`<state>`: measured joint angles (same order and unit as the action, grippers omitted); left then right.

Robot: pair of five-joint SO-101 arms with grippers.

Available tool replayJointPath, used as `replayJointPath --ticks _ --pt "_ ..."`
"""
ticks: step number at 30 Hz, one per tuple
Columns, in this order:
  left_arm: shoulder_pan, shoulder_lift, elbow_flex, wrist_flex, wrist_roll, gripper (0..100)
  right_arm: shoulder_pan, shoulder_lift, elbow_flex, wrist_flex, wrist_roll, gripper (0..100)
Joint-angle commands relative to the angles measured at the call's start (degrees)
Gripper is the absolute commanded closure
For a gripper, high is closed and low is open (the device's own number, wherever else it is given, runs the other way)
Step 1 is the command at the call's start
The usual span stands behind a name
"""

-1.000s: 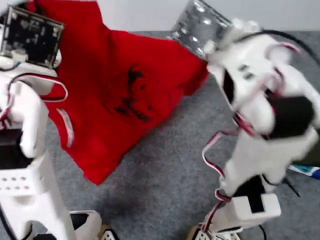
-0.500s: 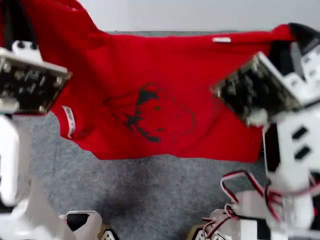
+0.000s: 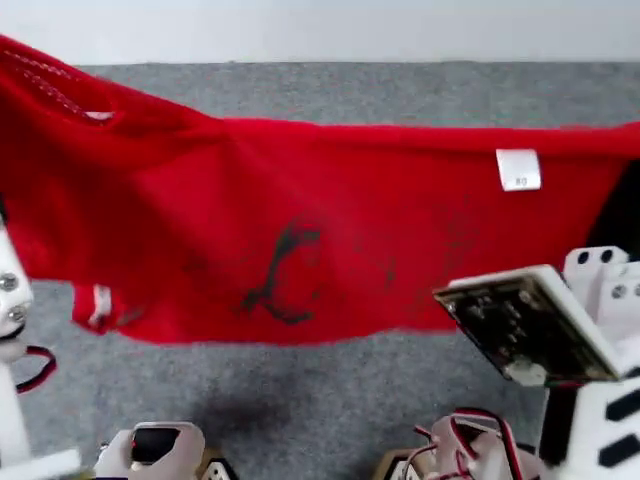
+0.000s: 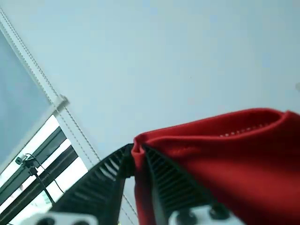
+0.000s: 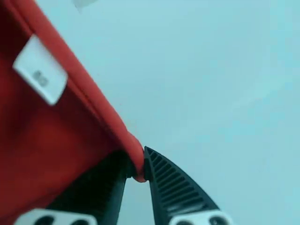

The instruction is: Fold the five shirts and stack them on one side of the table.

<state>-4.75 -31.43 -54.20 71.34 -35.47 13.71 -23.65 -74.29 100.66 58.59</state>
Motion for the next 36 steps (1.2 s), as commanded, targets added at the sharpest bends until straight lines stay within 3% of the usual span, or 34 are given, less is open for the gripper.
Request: replayJointPath --ticks 1,7,10,20,29,36 --pt "0.00 0.79 -0.75 3.69 -0.62 99 1.19 -2.33 11.96 2.15 0.79 98.8" --pt "2.64 2.29 14.90 13.19 -8.26 99 -4.53 -3.38 37.19 2.07 0.97 98.8" --pt "2.99 3.60 26.07 13.71 -10.29 99 -8.40 -2.77 49.41 -0.57 0.79 98.8" --pt "2.55 15.30 56.04 -12.48 -10.29 99 -10.24 6.37 82.20 -38.46 1.05 98.8" --pt "0.62 34.73 52.35 -33.23 -10.20 99 -10.33 22.73 82.20 -66.33 3.25 98.8" --pt "0.44 48.00 37.32 -39.74 -10.20 99 -10.42 36.44 70.07 -77.41 5.19 98.8"
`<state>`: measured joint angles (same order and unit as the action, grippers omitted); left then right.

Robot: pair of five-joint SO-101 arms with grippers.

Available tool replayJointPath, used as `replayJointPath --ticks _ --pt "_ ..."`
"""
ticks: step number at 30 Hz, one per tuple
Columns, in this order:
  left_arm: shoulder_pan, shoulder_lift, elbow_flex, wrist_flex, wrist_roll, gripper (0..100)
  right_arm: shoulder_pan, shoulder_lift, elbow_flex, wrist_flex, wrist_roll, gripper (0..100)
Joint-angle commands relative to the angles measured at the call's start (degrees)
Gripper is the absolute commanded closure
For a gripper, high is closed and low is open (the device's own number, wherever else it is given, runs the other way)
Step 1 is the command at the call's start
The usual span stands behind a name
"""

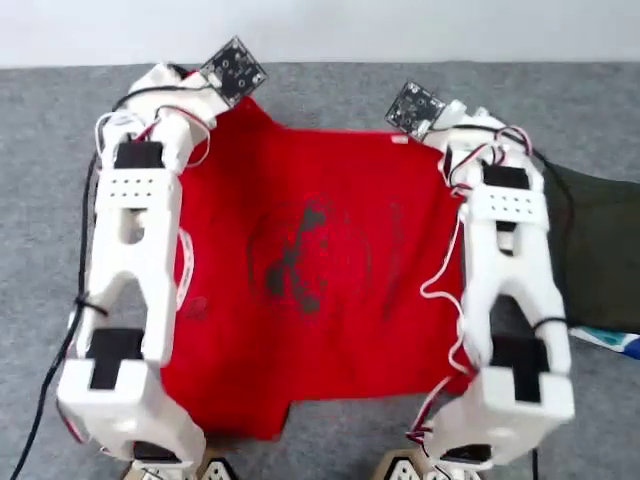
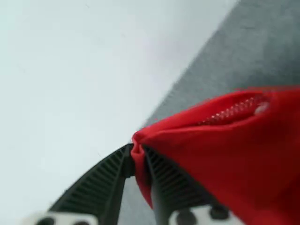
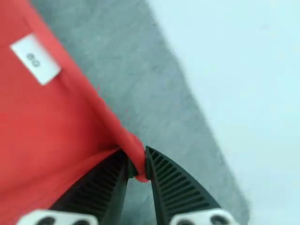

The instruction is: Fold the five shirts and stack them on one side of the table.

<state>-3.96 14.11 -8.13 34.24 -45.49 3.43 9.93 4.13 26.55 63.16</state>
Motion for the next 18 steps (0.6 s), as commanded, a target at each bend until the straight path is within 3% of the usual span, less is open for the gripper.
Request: replayJointPath --ticks 1,8,11,14,18 --pt "-0.18 4.13 -11.21 -2.55 -0.18 99 -0.31 4.88 -10.81 -3.30 0.62 98.8" --pt "0.97 12.57 -24.04 -2.37 -0.18 99 -0.22 14.64 -25.05 -3.12 0.53 98.8" --pt "0.97 13.10 -25.98 2.46 -0.18 99 -0.57 14.81 -26.64 0.84 0.53 98.8" --pt "0.97 13.01 -26.95 11.87 -0.18 99 -0.57 13.85 -27.60 8.84 0.53 98.8" --pt "0.79 13.01 -31.60 32.26 -0.18 99 -0.48 10.86 -27.60 23.43 0.53 98.8"
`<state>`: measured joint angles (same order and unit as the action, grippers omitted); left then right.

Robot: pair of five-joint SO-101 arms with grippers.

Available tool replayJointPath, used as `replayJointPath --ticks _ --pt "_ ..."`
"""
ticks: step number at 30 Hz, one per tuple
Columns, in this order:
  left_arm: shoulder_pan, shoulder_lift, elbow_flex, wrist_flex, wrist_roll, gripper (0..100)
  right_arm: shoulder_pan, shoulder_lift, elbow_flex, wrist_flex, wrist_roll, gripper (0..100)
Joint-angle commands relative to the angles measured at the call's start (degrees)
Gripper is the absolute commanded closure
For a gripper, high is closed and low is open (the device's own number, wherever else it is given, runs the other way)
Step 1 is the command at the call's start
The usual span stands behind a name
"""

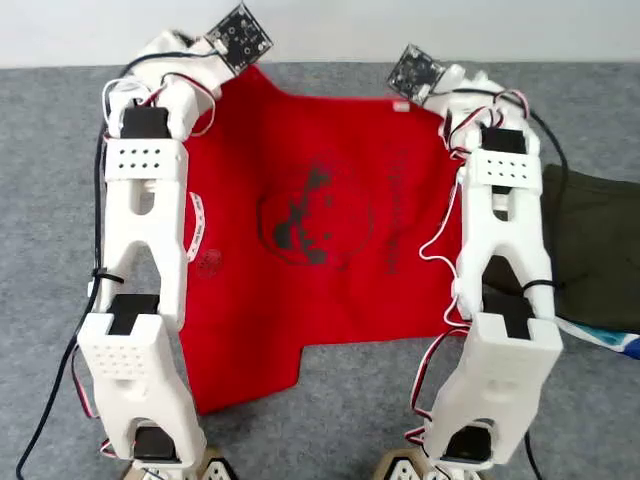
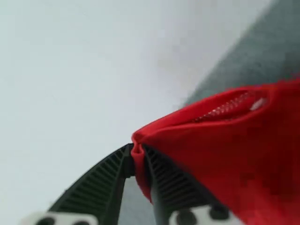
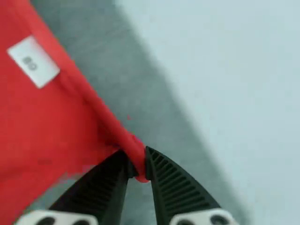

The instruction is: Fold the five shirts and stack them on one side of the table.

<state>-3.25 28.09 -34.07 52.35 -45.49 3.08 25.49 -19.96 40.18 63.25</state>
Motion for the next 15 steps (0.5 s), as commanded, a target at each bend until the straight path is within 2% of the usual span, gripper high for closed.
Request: replayJointPath --ticks 1,4,7,11,15 --pt "0.09 -0.97 -7.43 19.69 -0.18 99 -0.13 -5.49 -3.52 13.85 0.44 98.8" --pt "0.35 -0.88 -13.05 35.34 -0.26 99 -0.22 -7.43 -3.52 24.66 0.44 98.8" --pt "0.88 -0.88 -17.63 47.12 -0.26 99 -0.22 -8.57 -3.60 32.48 0.44 98.8" --pt "0.00 -3.69 -15.52 48.44 1.23 99 -0.22 -9.63 -3.60 42.07 0.44 98.8" --pt "0.79 -11.34 -3.82 48.44 1.14 99 -0.22 -9.98 -3.60 50.07 0.26 98.8"
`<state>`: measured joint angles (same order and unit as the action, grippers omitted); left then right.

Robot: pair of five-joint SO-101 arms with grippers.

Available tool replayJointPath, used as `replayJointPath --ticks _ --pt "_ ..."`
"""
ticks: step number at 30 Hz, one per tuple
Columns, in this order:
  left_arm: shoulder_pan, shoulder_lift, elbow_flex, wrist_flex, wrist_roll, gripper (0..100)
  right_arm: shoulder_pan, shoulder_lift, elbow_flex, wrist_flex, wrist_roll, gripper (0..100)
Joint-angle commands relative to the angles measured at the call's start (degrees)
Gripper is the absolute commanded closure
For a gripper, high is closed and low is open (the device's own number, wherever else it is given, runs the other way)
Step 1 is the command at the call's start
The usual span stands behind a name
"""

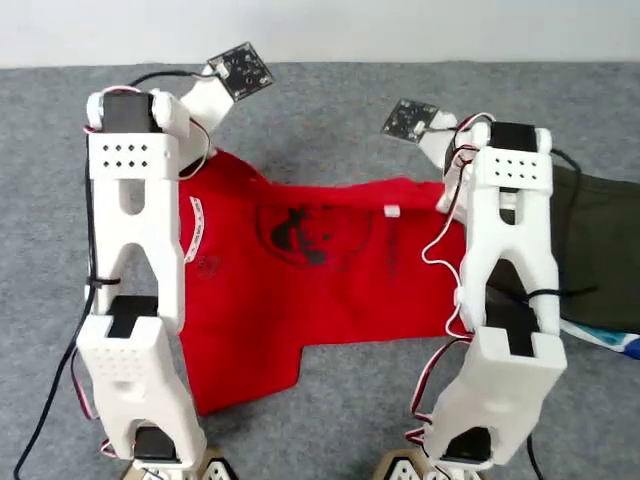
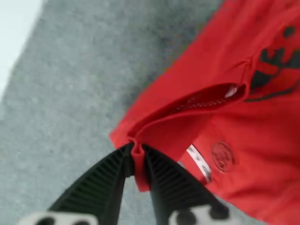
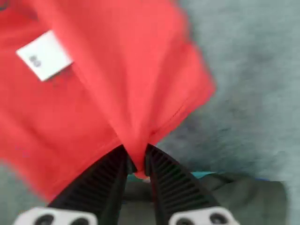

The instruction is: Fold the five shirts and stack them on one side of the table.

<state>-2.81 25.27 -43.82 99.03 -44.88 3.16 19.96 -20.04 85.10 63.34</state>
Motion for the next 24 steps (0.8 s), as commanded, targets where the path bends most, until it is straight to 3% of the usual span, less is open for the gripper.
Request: replayJointPath --ticks 1,6,12,24 --pt "0.44 -11.08 9.98 1.76 0.44 99 -0.40 -4.44 -3.52 7.16 0.18 98.8" --pt "1.23 -25.23 31.87 1.76 0.44 99 -1.54 -4.44 -3.52 16.84 0.00 98.8" --pt "0.97 -41.05 53.58 1.67 0.35 99 -1.27 -4.53 -1.76 17.80 -2.90 98.9" --pt "0.88 -48.88 69.41 0.44 0.26 99 -2.15 -12.09 14.95 17.80 0.00 98.9"
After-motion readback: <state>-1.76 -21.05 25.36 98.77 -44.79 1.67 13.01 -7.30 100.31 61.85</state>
